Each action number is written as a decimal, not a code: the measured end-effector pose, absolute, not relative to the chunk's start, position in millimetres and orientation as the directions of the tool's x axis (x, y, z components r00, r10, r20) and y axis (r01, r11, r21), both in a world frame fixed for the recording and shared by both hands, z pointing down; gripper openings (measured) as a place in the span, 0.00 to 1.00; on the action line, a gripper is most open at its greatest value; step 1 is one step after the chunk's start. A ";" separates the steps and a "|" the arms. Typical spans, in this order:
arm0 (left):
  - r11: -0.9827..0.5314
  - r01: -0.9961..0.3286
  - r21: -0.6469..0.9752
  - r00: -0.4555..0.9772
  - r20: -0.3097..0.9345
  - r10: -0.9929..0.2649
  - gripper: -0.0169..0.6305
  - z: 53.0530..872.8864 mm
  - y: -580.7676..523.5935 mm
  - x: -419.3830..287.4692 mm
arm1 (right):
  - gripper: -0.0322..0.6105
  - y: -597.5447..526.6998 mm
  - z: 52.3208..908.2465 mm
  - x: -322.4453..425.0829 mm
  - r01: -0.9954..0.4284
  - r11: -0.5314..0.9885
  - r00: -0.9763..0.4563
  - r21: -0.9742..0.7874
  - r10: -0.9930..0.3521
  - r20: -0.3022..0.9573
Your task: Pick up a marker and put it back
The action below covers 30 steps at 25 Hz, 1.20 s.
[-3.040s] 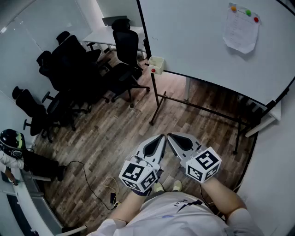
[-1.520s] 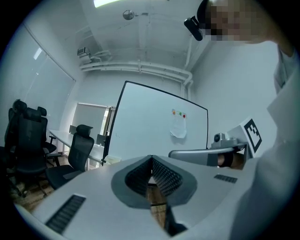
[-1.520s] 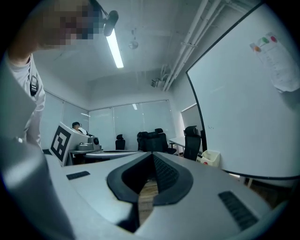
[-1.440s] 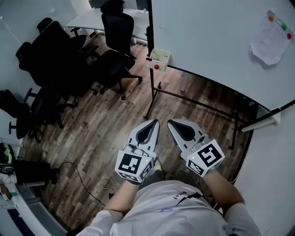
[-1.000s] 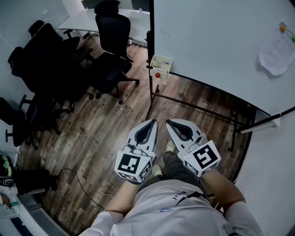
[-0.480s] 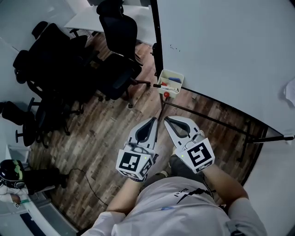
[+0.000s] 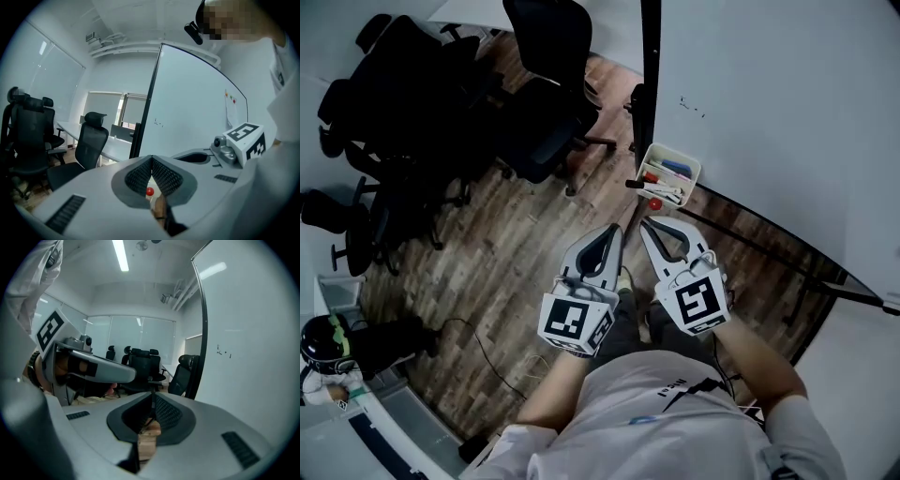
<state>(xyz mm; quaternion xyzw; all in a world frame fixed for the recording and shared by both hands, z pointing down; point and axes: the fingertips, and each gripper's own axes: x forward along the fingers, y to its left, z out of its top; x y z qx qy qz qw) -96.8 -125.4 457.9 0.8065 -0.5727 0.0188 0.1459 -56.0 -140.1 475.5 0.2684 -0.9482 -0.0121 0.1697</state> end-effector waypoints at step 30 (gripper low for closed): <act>-0.407 -0.864 0.296 0.481 0.254 -0.839 0.04 518.7 -210.1 -159.6 | 0.17 -224.8 585.9 -99.0 -0.445 0.695 -0.452 0.564 -0.718 0.528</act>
